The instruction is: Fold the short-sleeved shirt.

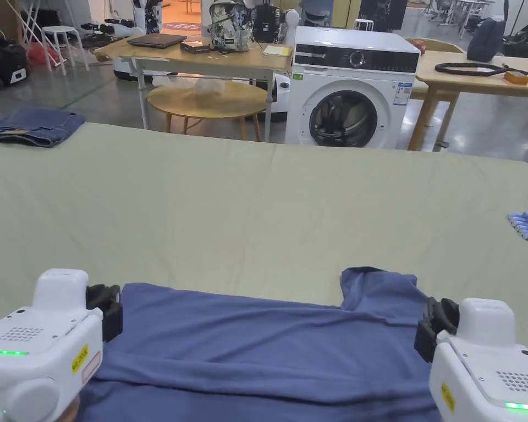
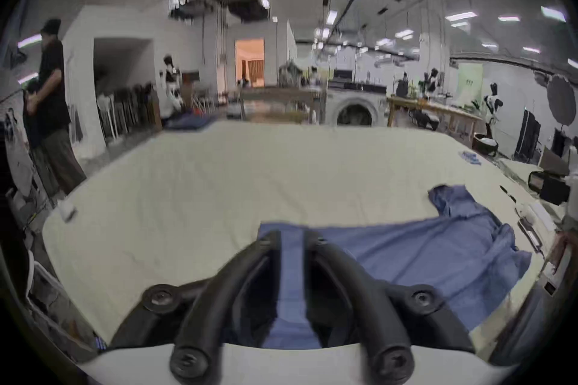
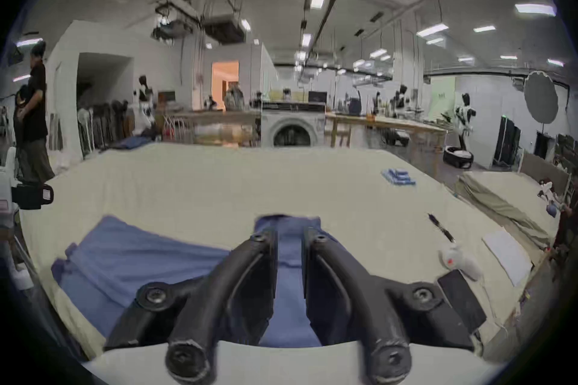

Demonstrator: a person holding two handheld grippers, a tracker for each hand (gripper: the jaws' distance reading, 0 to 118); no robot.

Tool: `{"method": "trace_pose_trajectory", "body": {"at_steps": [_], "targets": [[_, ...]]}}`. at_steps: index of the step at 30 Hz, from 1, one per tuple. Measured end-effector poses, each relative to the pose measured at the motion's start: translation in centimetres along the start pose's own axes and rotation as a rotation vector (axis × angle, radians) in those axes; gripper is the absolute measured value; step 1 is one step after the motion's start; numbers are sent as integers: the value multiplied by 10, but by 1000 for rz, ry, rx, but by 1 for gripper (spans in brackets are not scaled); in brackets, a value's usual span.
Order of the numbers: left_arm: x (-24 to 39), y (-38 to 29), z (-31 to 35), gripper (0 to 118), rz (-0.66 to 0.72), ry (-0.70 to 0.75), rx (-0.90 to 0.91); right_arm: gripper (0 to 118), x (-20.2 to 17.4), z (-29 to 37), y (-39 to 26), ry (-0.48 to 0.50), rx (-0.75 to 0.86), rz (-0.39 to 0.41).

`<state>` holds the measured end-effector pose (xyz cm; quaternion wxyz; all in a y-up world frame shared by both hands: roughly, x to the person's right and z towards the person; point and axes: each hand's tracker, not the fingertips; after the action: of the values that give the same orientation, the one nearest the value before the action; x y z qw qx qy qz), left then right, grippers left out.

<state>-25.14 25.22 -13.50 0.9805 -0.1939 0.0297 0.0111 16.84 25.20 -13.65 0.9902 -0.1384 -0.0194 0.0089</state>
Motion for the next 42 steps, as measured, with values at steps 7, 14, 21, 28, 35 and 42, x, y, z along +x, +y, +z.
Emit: {"method": "trace_pose_trajectory", "body": {"at_steps": [7, 14, 21, 28, 35, 42], "targets": [[16, 16, 1, 0, -41, 20, 95, 0, -20, -7, 7, 37, 55, -36], [-15, 42, -55, 0, -20, 16, -92, 0, -23, -29, 4, 20, 57, -22], [-62, 62, -167, 0, 58, -108, -496, 0, -11, -52, -6, 14, -8, -8], [-62, 48, -244, 43, 108, -139, -741, 0, 1, -62, -16, -13, -71, -6], [-41, 20, -266, 48, 15, -48, -818, 0, 13, -65, -23, -40, -116, 3], [-28, 21, -256, 0, -63, -37, -757, 0, 24, -69, -31, -57, -178, -30]]}}
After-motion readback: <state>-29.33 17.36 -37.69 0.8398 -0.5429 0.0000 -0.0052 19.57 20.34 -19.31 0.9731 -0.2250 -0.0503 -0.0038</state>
